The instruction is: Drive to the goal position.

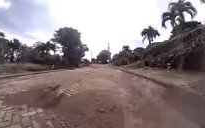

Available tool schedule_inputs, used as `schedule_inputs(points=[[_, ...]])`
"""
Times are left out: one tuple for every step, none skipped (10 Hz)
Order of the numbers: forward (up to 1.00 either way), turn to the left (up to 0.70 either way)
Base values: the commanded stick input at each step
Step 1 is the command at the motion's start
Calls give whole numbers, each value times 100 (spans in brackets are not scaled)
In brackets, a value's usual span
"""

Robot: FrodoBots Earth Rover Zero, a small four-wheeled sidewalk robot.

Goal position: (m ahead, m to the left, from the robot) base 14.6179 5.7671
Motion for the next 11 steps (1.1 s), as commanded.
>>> schedule_inputs(points=[[70, 0], [70, 0], [70, 0], [70, 0], [70, 0], [70, 0], [70, 0], [70, 0], [70, 0], [70, 0], [70, 0]])
